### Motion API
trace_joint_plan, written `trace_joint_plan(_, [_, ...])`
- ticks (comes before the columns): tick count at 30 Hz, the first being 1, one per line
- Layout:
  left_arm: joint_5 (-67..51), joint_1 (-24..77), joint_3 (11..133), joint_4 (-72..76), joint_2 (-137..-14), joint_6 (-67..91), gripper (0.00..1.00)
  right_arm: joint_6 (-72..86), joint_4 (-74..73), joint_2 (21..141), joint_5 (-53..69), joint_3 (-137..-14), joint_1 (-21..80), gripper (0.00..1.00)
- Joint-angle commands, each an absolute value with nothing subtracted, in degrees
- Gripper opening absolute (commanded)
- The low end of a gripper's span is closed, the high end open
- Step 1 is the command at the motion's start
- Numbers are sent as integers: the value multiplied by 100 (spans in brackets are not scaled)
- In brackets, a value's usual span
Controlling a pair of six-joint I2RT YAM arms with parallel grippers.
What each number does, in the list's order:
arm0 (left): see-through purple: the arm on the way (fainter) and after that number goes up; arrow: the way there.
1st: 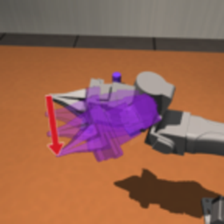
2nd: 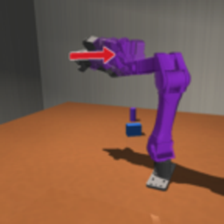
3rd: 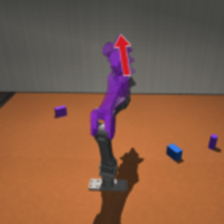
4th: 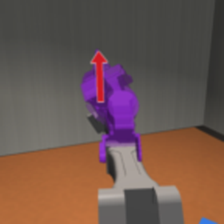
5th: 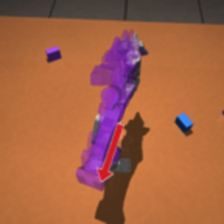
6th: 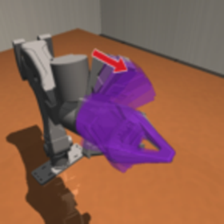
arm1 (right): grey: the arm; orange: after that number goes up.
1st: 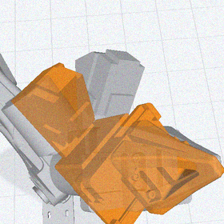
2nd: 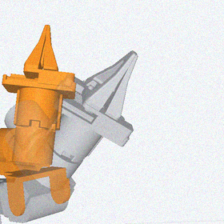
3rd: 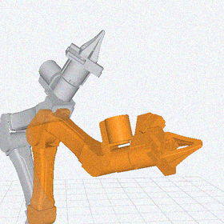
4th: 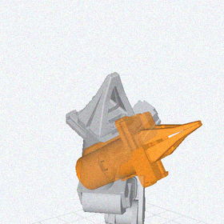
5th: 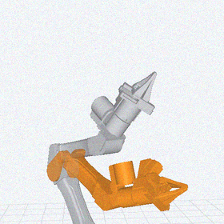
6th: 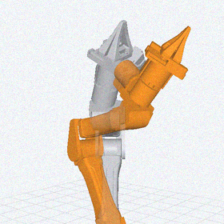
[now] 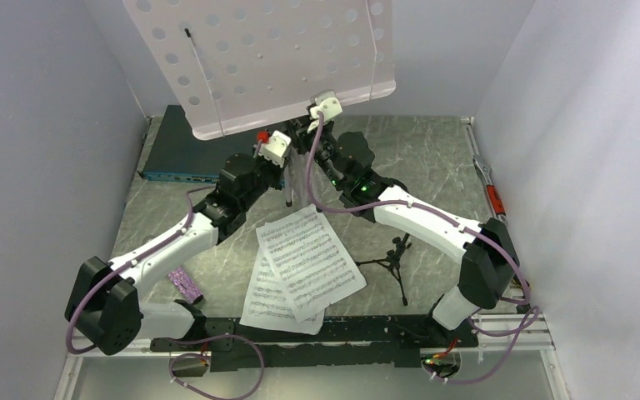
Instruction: Set up the instrument practice props
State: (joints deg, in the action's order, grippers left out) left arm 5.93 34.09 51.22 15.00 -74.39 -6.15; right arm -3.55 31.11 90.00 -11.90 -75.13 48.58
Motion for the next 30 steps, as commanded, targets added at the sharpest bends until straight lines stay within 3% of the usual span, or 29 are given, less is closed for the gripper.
trace_joint_plan(1, [1970, 3146, 4817, 12, -8057, -1392, 3, 288, 6144, 7889, -534, -8446, 5122, 0])
trace_joint_plan(15, [2011, 3163, 4853, -192, -8236, -1360, 3, 375, 6152, 7775, -444, -8303, 5111, 0])
trace_joint_plan(30, [669, 3173, 4430, 202, -7066, -943, 3, 916, 6281, 7416, -1155, -6465, 5076, 0])
